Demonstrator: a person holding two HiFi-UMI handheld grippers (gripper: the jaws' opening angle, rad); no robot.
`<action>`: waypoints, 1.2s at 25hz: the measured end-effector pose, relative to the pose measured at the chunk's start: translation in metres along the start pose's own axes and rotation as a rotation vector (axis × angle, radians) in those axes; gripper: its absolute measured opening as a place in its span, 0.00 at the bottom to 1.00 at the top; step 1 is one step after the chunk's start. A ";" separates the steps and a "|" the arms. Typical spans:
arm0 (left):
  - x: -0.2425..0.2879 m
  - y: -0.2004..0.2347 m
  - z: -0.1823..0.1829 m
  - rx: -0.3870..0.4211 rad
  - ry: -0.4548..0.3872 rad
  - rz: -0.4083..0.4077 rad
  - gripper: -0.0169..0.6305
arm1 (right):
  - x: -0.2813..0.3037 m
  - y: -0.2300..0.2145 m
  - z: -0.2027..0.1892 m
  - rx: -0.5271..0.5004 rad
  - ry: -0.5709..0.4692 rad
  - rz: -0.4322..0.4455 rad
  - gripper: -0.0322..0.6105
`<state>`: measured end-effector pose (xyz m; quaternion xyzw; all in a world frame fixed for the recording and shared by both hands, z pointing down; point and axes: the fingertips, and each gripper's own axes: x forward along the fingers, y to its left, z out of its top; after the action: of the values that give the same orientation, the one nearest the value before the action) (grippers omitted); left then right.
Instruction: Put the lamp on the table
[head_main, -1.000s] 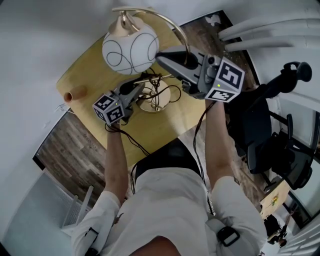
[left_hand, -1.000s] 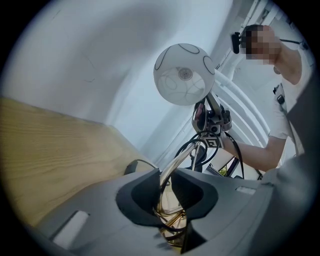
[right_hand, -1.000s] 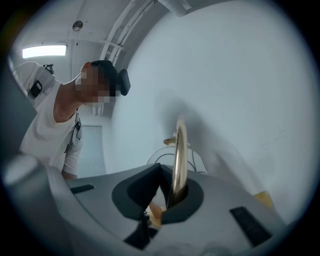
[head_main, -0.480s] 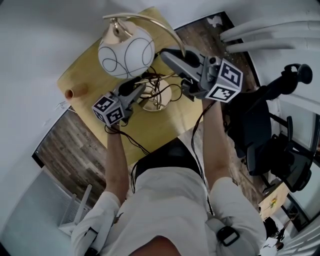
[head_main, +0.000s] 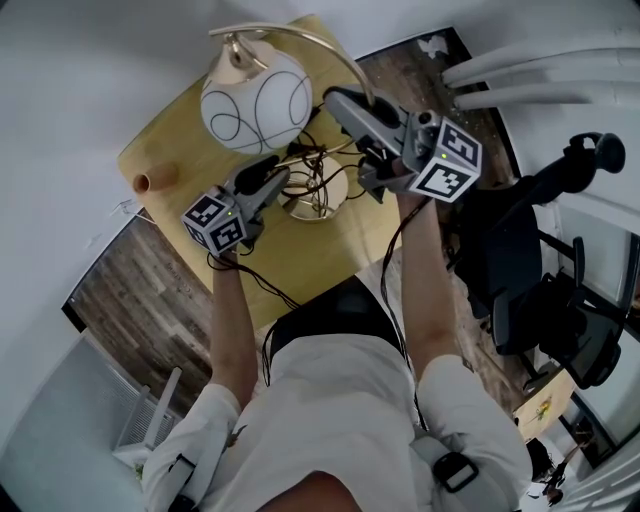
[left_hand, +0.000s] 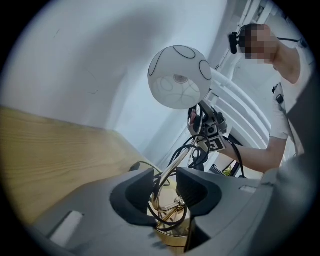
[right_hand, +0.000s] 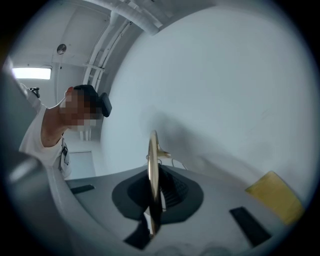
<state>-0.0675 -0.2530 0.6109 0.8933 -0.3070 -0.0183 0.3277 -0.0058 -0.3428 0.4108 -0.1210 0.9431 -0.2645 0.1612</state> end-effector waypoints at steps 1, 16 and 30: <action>-0.003 0.000 0.001 0.001 -0.006 0.005 0.24 | 0.000 -0.001 0.000 0.005 -0.004 -0.004 0.05; -0.034 -0.033 0.055 0.056 -0.149 0.023 0.23 | 0.002 0.004 -0.003 -0.007 0.013 0.005 0.05; -0.049 -0.083 0.116 0.182 -0.244 -0.011 0.18 | 0.001 0.006 -0.005 0.005 0.012 -0.003 0.05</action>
<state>-0.0894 -0.2427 0.4622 0.9122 -0.3400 -0.1007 0.2053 -0.0093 -0.3357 0.4113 -0.1205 0.9432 -0.2677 0.1553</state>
